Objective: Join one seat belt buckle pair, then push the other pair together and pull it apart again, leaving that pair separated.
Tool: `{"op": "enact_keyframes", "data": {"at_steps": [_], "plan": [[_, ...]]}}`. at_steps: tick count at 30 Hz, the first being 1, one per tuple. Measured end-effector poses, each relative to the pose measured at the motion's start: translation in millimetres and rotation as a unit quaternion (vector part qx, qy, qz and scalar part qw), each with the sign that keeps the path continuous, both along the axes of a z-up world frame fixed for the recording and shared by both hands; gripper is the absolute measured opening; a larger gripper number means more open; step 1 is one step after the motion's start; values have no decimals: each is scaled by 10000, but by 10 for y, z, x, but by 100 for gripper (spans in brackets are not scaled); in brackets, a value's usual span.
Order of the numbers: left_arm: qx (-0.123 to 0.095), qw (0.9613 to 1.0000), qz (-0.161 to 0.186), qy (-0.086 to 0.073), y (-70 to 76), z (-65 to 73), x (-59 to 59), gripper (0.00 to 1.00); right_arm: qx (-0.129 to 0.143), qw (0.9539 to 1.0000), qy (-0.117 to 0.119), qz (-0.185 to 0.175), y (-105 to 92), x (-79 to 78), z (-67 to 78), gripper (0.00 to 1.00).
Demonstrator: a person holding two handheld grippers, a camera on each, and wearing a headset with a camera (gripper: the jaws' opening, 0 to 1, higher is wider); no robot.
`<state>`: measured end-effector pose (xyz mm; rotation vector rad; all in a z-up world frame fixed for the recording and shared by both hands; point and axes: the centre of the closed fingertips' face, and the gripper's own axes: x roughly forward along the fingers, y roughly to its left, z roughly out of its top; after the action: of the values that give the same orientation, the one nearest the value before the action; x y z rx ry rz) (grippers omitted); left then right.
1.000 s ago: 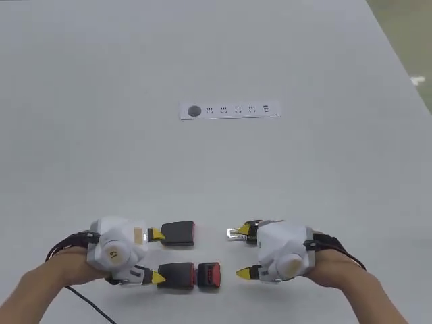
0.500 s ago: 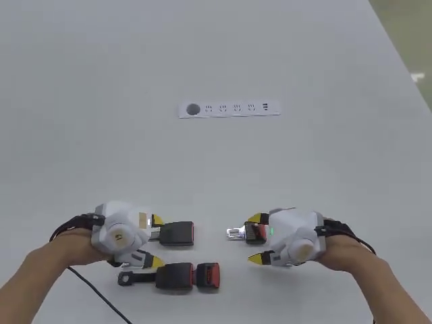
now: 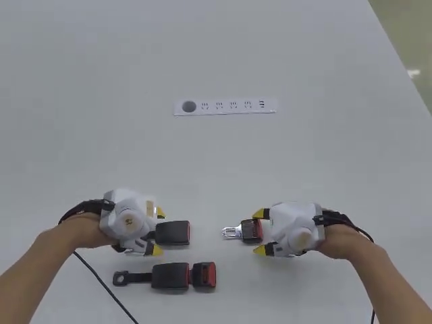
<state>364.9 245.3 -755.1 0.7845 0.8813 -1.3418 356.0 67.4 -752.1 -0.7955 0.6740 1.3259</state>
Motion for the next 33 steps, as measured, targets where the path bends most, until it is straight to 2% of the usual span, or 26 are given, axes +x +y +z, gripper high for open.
{"op": "enact_keyframes", "data": {"at_steps": [6,12,19,23,33], "plan": [[157,9998,-98,83,21,-115,30,45,-2,10000,50,4,14,30,-16,37],[248,9995,-183,89,14,-204,48,41,13,10000,97,-13,37,72,-52,34],[303,9993,-217,97,2,-215,53,37,-69,9999,148,-24,1,93,-106,32],[248,9994,-220,103,-15,-192,45,36,-124,9998,180,-31,-34,108,-181,32],[257,9993,-277,63,-1,-202,60,33,-73,9998,191,51,-27,117,-253,32]]}}
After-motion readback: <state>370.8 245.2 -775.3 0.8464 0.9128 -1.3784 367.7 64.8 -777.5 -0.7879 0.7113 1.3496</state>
